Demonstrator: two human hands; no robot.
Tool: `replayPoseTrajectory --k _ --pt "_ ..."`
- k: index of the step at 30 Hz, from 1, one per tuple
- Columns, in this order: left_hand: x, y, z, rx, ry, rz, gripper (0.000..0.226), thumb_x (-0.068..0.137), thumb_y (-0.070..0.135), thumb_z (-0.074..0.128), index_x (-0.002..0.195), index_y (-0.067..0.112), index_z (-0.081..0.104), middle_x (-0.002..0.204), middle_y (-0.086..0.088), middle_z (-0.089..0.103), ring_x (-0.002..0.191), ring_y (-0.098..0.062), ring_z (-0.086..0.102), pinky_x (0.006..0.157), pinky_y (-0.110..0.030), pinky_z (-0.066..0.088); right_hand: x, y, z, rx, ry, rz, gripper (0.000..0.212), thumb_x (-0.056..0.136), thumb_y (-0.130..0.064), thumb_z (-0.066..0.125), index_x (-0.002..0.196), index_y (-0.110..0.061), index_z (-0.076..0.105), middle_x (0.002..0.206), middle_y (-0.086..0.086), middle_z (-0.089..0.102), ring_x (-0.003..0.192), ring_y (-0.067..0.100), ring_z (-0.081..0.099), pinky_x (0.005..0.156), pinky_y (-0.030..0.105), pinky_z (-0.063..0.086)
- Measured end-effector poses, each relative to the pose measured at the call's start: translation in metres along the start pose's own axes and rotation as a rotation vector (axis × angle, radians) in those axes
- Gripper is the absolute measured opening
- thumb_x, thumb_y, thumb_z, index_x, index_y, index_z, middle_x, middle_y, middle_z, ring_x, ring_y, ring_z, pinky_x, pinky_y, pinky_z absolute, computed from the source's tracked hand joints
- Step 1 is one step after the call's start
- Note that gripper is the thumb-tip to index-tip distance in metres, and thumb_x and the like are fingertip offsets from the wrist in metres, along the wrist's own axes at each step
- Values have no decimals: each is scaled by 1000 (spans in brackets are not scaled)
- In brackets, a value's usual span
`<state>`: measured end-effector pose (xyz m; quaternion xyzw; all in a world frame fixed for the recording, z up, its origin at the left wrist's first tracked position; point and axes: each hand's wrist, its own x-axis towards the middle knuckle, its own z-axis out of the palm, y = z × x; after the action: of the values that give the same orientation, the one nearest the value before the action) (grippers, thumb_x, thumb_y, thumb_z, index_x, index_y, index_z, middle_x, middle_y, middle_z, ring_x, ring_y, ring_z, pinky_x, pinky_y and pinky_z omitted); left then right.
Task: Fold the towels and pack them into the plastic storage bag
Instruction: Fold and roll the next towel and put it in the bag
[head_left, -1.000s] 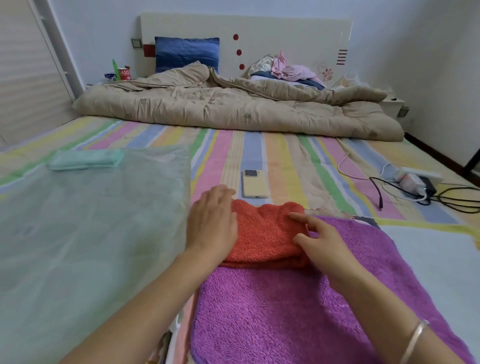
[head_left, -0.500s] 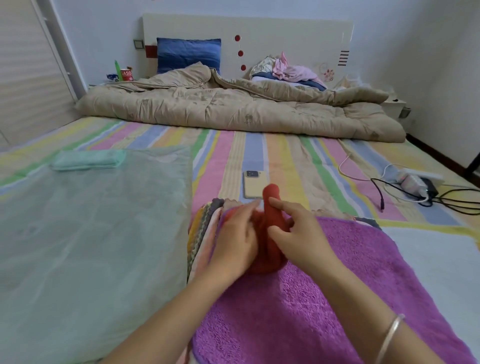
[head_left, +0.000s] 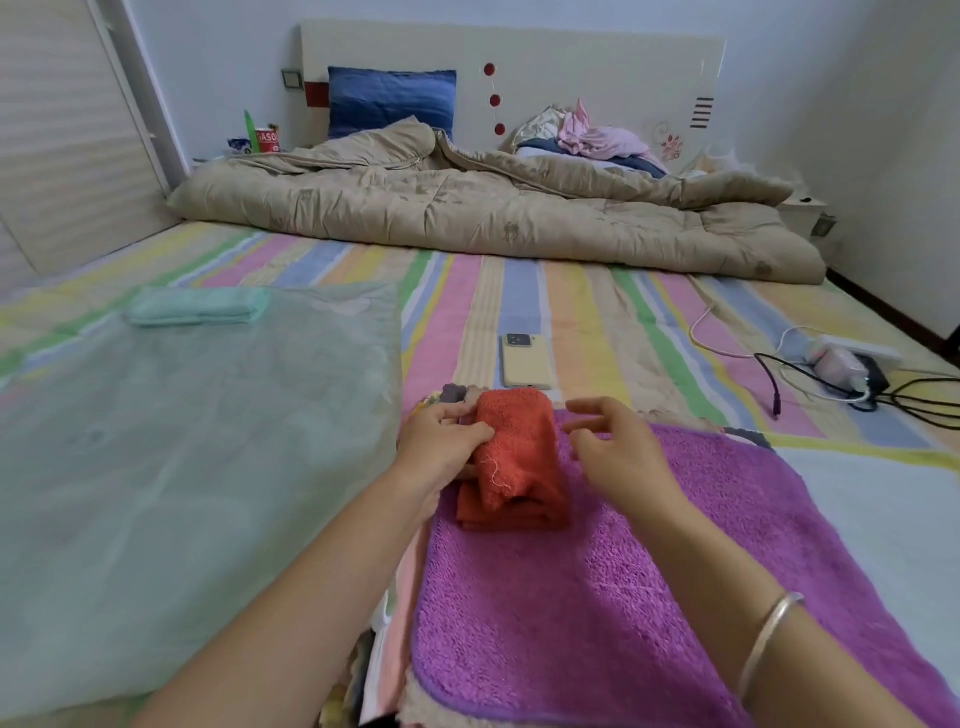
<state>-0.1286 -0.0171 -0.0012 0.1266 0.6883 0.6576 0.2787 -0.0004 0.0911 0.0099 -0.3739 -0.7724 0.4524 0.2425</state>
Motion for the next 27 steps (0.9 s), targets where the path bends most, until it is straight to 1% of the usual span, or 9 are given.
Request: replayPoseTrajectory --k 2,6,10,14,18,20,23,25,27 --pt "2 1 -5 -22 16 -20 33 84 1 66 116 8 61 89 -2 64 65 -12 60 46 -22 48 0 3 3 64 -81 134 27 90 -18 57 117 -20 57 95 0 64 82 23 67 79 45 57" --pt "5 -6 -10 71 -23 -11 35 83 1 68 117 7 61 99 -7 68 72 -14 65 52 -25 53 -5 2 22 94 -151 244 50 85 -39 68 127 -17 51 114 7 63 98 22 65 91 42 54" --pt "15 -15 -18 280 33 74 47 60 27 76 105 21 63 98 -4 70 88 -20 69 83 -41 57 -5 -3 39 193 -211 272 82 77 -30 78 142 -18 30 122 6 60 107 20 62 98 39 50" --pt "19 -15 -31 369 -25 81 53 58 30 79 107 22 60 112 -4 68 92 -19 69 87 -43 55 -12 -13 47 80 -200 129 96 82 -21 73 150 -30 7 122 3 57 106 19 60 99 35 47" --pt "12 4 -49 149 -192 -74 49 82 32 75 123 11 59 96 -2 69 65 -7 66 56 -22 53 -23 -35 51 328 -199 91 82 84 -3 65 140 -46 23 115 10 66 90 22 68 86 43 56" --pt "5 19 -66 56 -358 -201 54 83 50 67 122 14 64 94 1 72 75 -12 70 70 -26 56 -28 -56 55 510 -281 101 74 86 0 62 134 -49 33 105 13 70 80 23 70 74 41 58" --pt "-7 30 -106 -207 -649 -345 59 86 56 57 127 14 63 125 -11 65 121 -29 58 107 -46 42 -37 -81 70 670 -436 96 71 88 3 58 132 -49 39 107 20 68 76 27 67 69 38 56" --pt "-10 27 -138 -216 -607 -360 58 83 51 64 127 13 63 127 -12 64 122 -30 57 107 -49 41 -45 -87 88 675 -534 89 66 90 -2 59 132 -50 41 116 16 66 86 30 70 72 37 58" --pt "-13 20 -169 -50 -438 -351 50 79 42 69 118 12 66 108 -8 71 98 -23 67 91 -42 54 -55 -86 111 617 -619 55 58 92 -10 59 132 -48 44 121 8 65 102 28 68 86 36 57"
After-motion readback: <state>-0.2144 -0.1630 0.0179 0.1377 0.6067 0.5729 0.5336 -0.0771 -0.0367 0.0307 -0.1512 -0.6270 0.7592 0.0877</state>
